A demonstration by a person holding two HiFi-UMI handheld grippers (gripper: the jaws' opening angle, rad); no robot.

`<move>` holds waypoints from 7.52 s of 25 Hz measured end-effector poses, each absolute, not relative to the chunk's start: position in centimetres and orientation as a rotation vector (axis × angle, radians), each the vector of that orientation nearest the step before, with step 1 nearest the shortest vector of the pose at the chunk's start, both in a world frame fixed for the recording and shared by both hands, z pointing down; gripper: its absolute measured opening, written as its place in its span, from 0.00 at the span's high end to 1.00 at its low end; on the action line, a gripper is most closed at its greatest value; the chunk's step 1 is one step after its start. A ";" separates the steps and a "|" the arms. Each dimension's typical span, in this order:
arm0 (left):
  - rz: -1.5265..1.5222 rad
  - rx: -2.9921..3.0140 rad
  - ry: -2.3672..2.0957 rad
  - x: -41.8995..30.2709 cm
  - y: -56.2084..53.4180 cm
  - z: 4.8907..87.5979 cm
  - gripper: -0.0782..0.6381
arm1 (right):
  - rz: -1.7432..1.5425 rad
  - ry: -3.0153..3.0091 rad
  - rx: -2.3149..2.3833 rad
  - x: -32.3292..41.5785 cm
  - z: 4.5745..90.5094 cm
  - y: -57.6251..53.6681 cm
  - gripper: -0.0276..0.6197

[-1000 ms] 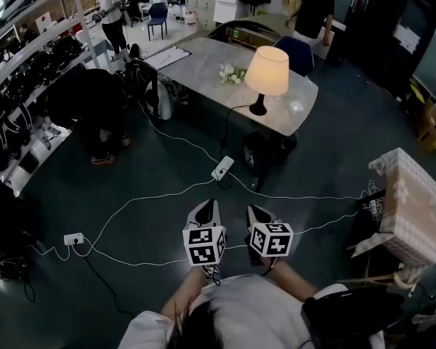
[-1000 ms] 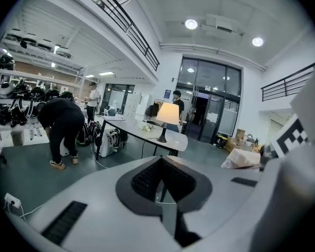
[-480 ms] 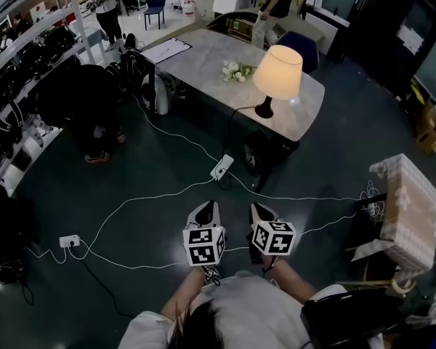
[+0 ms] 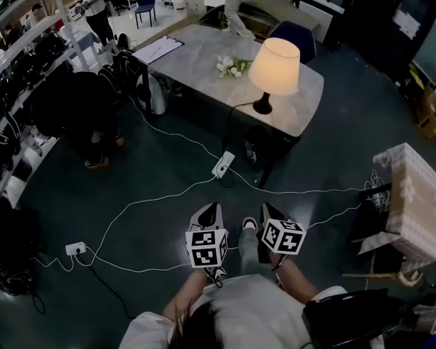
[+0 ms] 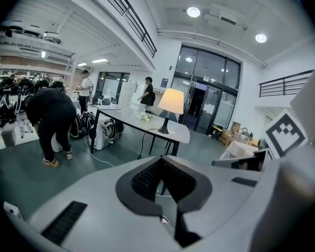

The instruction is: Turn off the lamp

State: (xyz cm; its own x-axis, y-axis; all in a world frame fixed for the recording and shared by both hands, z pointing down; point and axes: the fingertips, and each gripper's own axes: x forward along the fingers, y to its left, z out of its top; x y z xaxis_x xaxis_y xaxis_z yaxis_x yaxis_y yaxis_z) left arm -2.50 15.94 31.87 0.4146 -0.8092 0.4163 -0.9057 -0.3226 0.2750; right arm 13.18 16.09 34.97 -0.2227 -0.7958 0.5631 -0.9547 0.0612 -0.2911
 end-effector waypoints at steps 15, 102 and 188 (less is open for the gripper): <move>0.272 2.117 -1.568 -3.8 8.2 32.4 0.88 | 0.903 -2.161 1.665 12.0 35.0 6.9 0.96; 0.400 1.751 -1.595 0.3 -13.0 63.0 0.88 | 1.067 -2.097 1.274 13.5 62.0 -16.2 0.96; 0.499 1.718 -1.399 -1.1 -18.6 77.4 0.88 | 0.896 -2.158 1.135 6.9 74.1 -31.3 0.75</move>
